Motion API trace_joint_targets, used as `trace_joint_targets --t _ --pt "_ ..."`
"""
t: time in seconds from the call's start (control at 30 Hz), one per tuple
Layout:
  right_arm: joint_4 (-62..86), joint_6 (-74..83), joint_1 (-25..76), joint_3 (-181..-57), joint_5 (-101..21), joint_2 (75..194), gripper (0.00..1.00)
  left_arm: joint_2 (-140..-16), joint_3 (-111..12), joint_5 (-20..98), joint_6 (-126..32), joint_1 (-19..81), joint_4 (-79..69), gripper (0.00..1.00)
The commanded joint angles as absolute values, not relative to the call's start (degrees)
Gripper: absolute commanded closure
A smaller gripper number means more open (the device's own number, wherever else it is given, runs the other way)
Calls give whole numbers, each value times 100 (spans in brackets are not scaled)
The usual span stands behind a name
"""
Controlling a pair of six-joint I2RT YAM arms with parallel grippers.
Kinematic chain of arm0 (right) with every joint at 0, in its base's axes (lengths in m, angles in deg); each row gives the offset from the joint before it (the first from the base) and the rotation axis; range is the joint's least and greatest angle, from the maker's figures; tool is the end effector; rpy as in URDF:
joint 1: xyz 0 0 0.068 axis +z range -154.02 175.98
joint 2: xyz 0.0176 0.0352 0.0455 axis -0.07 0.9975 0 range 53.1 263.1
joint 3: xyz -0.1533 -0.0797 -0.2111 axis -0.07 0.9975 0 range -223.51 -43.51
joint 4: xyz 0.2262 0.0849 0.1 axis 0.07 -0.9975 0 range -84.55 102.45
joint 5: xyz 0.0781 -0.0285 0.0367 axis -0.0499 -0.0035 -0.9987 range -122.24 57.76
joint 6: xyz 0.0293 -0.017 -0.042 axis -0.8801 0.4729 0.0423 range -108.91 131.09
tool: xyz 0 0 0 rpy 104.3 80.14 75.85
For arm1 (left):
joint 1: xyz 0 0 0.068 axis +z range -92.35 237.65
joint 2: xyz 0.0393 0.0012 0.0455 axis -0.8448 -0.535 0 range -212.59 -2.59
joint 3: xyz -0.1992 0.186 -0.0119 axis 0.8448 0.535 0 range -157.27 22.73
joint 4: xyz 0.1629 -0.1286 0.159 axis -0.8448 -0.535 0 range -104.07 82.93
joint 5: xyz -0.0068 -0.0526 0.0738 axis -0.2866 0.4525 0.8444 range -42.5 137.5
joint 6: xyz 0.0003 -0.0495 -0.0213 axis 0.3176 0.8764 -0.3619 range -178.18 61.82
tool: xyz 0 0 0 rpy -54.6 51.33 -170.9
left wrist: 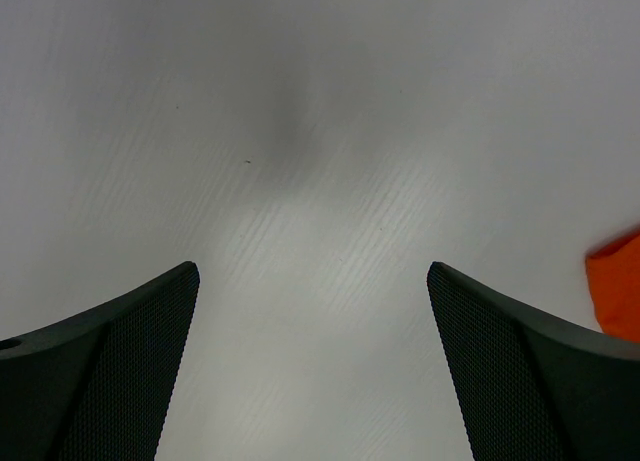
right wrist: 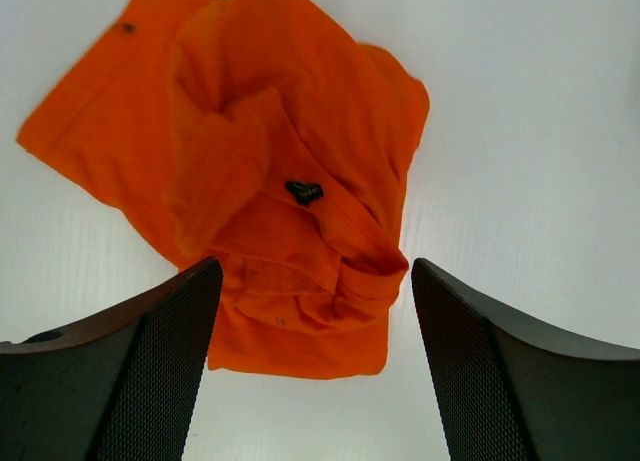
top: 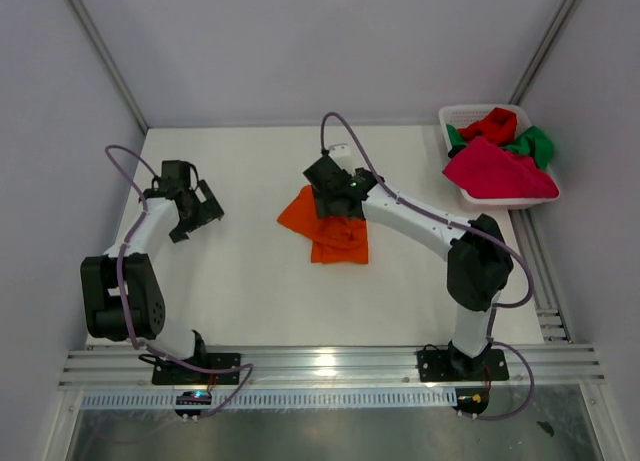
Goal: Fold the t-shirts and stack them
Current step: Flatten out the tshirt
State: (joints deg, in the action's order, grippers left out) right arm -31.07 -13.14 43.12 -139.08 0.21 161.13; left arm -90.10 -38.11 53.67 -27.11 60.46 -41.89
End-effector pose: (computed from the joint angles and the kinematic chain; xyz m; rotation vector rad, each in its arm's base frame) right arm 0.2943 0.2890 0.2840 -0.2606 2.3351 -0.1355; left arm 0.3061 0.0188 0.2248 -0.8017 2.5086 -0.0258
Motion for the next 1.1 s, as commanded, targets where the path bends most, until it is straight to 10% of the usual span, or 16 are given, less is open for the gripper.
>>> trace_joint_targets --t 0.0,1.07 --pt "-2220 -2397 4011 -12985 -682 15471 19 -9022 -4002 5216 -2698 6073 -4205 1" --pt "-293 -2565 3597 -12481 -2406 16112 23 -8934 -3958 5409 -2733 6064 -4345 1"
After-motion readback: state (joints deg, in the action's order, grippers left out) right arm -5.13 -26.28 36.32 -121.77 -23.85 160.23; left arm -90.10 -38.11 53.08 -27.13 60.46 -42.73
